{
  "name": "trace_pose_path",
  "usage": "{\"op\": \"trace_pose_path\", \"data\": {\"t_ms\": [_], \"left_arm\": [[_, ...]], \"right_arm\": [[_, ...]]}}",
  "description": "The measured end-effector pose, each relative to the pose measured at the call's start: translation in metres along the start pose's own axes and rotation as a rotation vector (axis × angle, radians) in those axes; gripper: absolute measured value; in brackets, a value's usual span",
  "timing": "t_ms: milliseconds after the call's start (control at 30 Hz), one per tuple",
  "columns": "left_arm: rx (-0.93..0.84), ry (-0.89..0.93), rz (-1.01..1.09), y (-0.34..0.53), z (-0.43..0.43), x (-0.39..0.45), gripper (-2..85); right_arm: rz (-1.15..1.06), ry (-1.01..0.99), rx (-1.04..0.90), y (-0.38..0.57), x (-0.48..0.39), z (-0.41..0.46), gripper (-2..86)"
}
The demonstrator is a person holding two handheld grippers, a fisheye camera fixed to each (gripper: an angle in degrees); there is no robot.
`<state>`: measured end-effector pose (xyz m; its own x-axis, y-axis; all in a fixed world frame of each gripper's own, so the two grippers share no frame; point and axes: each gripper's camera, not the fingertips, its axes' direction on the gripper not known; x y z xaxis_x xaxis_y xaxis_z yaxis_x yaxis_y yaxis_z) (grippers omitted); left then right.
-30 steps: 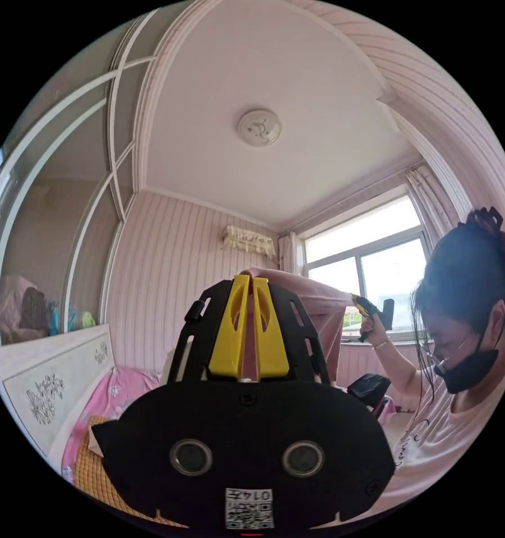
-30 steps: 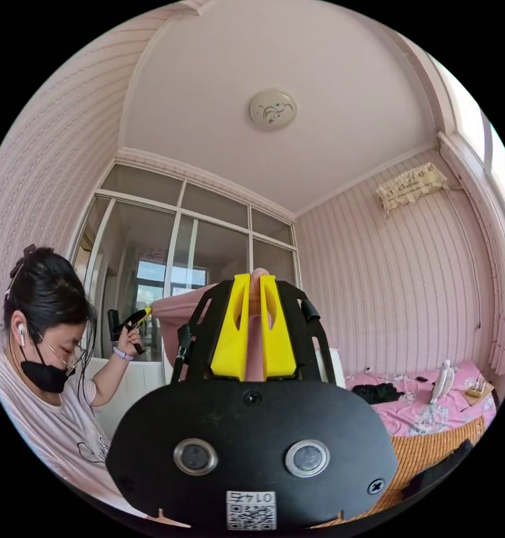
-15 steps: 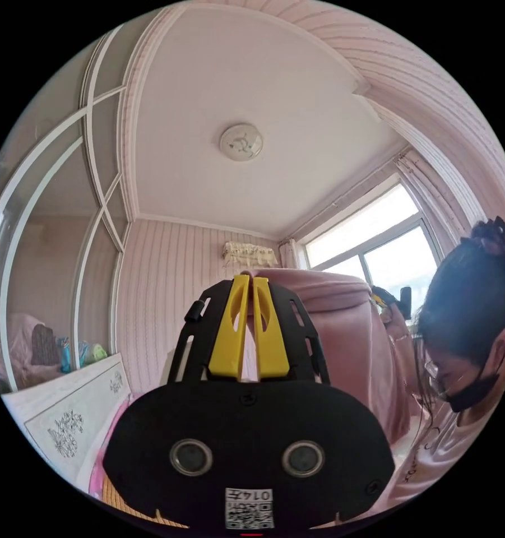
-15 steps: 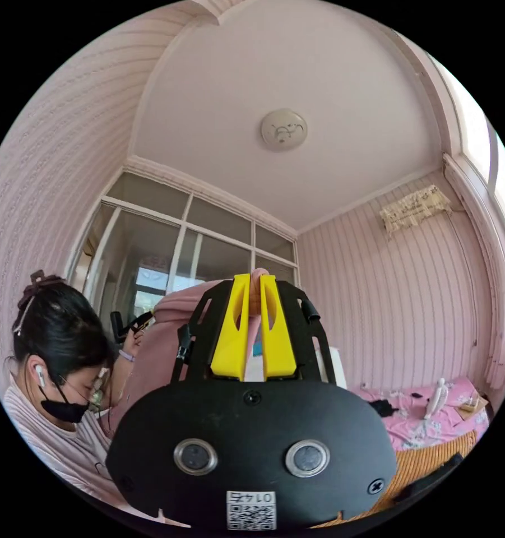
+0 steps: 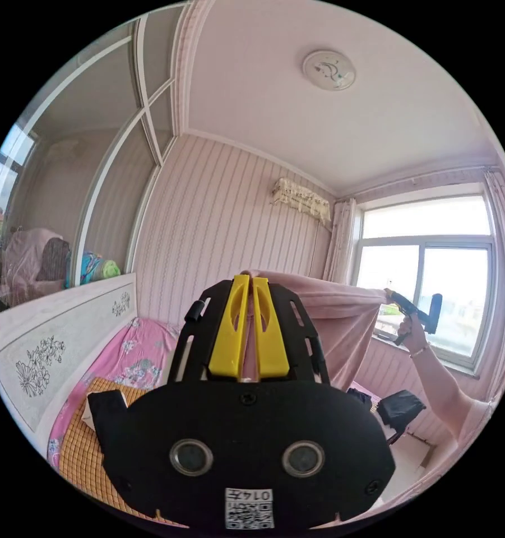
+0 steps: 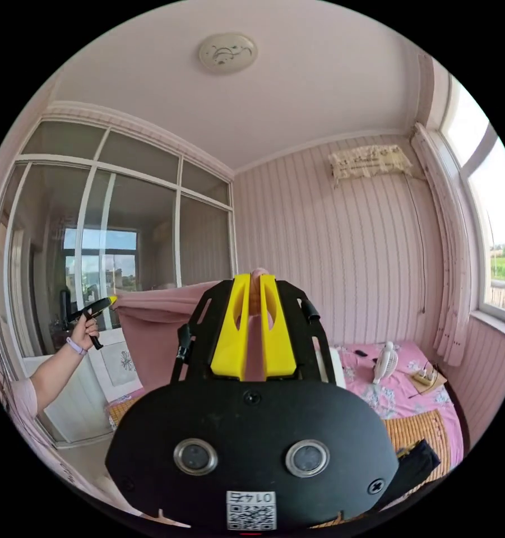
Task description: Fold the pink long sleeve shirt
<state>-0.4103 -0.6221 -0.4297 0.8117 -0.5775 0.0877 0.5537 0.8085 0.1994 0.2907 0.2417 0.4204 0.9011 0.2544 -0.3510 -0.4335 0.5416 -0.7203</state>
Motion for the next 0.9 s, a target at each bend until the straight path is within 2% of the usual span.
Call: {"op": "trace_pose_path", "data": {"t_ms": [100,200,300,367,533,633,767,900], "left_arm": [[-0.003,-0.006,0.03,0.012,0.019,0.005,-1.0],[-0.122,-0.022,0.054,0.077,0.05,-0.007,-1.0],[-0.357,-0.037,0.047,0.19,0.076,-0.029,-1.0],[-0.595,-0.079,-0.006,0.306,0.096,-0.05,-1.0],[-0.953,-0.159,-0.167,0.521,0.119,-0.084,-1.0],[-1.149,-0.21,-0.219,0.619,0.121,-0.087,-0.9],[-1.362,-0.227,-0.153,0.703,0.115,-0.07,-0.8],[-1.37,-0.228,-0.1,0.724,0.108,-0.055,-0.7]], "right_arm": [[-0.064,-0.026,-0.043,0.03,-0.008,0.005,2.2],[-0.05,0.018,-0.178,0.113,-0.001,0.02,2.6],[0.054,-0.006,-0.409,0.233,0.012,0.042,2.9],[0.119,-0.005,-0.576,0.316,0.015,0.056,3.1],[0.478,-0.043,-0.98,0.55,0.018,0.074,4.0],[0.584,0.001,-1.132,0.633,0.003,0.066,4.3],[0.593,0.024,-1.247,0.676,-0.015,0.058,4.0],[0.612,-0.001,-1.249,0.685,-0.029,0.049,3.0]]}}
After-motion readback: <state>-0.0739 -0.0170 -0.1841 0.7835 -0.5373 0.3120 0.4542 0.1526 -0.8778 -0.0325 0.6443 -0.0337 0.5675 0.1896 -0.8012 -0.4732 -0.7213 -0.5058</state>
